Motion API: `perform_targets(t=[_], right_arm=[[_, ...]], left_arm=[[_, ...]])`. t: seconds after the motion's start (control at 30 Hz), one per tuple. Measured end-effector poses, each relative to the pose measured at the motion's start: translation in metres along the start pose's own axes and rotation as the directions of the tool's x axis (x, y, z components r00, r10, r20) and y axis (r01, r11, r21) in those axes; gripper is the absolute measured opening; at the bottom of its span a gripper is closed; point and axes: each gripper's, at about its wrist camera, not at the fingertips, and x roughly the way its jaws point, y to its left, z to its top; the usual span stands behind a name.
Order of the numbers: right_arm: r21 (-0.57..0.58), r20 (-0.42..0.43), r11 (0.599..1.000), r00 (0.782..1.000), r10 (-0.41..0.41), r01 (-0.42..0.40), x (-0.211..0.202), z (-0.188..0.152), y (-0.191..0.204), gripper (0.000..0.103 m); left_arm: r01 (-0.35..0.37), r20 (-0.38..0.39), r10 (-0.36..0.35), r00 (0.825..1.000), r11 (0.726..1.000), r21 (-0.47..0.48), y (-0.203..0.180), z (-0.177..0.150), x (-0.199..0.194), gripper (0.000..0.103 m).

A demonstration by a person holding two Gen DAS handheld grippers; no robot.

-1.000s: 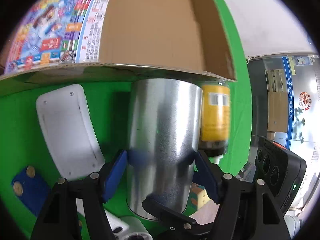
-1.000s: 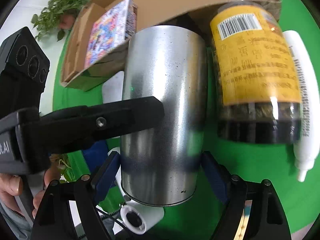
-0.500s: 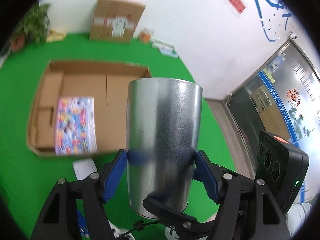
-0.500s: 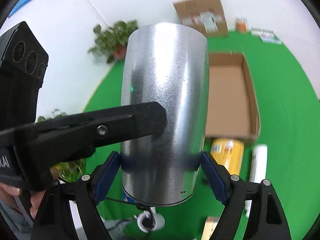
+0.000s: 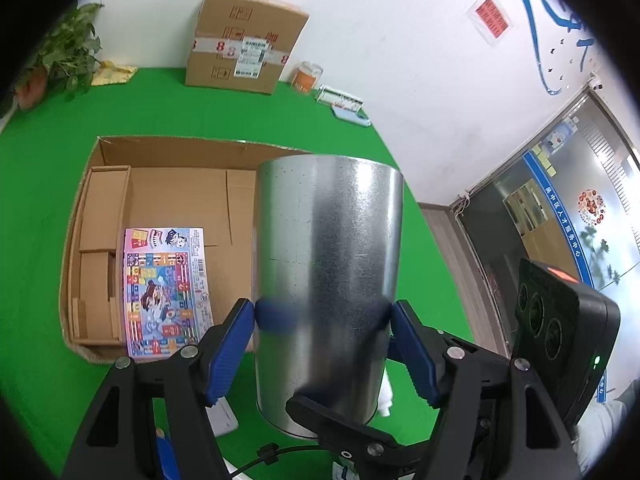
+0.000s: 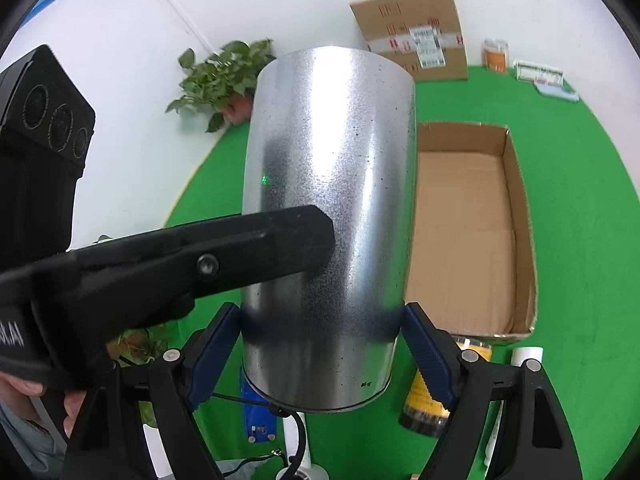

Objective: Organize rigid objects
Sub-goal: 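Carry the cylinder into the large box beside the game box, then open the left tool and withdraw it from the cylinder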

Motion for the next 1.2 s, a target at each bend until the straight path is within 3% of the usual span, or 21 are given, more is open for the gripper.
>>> perform_targets(t=[0.23, 0.4, 0.73, 0.83, 0.93, 1.03, 1.13, 1.2], right_arm=[[0.043, -0.106, 0.999, 0.994, 0.008, -0.003, 0.059, 0.034, -0.033, 0.080], [0.082, -0.174, 0.997, 0.985, 0.012, 0.002, 0.097, 0.037, -0.050, 0.080], [0.165, -0.305, 0.981, 0.951, -0.051, 0.105, 0.181, 0.028, -0.084, 0.080], [0.151, -0.317, 0.986, 0.948, -0.024, 0.075, 0.191, 0.031, -0.087, 0.082], [0.187, -0.294, 0.982, 0.951, 0.096, -0.041, 0.185, 0.031, -0.089, 0.082], [0.203, -0.258, 0.976, 0.958, 0.127, -0.075, 0.174, 0.026, -0.090, 0.082], [0.185, -0.287, 0.982, 0.953, 0.097, -0.045, 0.175, 0.019, -0.083, 0.070], [0.177, -0.276, 0.982, 0.954, 0.114, -0.066, 0.165, 0.015, -0.084, 0.070]], left_arm=[[0.019, -0.095, -0.027, 0.995, 0.996, -0.081, 0.041, 0.023, 0.061, 0.070], [0.012, -0.161, -0.034, 0.986, 0.990, -0.138, 0.064, 0.023, 0.098, 0.070], [-0.035, -0.329, -0.017, 0.944, 0.988, -0.151, 0.089, -0.005, 0.157, 0.057], [-0.031, -0.328, -0.035, 0.944, 0.981, -0.192, 0.094, -0.013, 0.151, 0.055], [-0.049, -0.273, -0.012, 0.962, 0.975, -0.215, 0.106, -0.016, 0.124, 0.055], [-0.083, -0.226, 0.032, 0.974, 0.972, -0.221, 0.120, -0.022, 0.088, 0.055], [-0.176, -0.233, 0.130, 0.964, 0.966, -0.191, 0.138, -0.039, 0.058, 0.055], [-0.227, -0.256, 0.176, 0.950, 0.956, -0.184, 0.149, -0.049, 0.051, 0.055]])
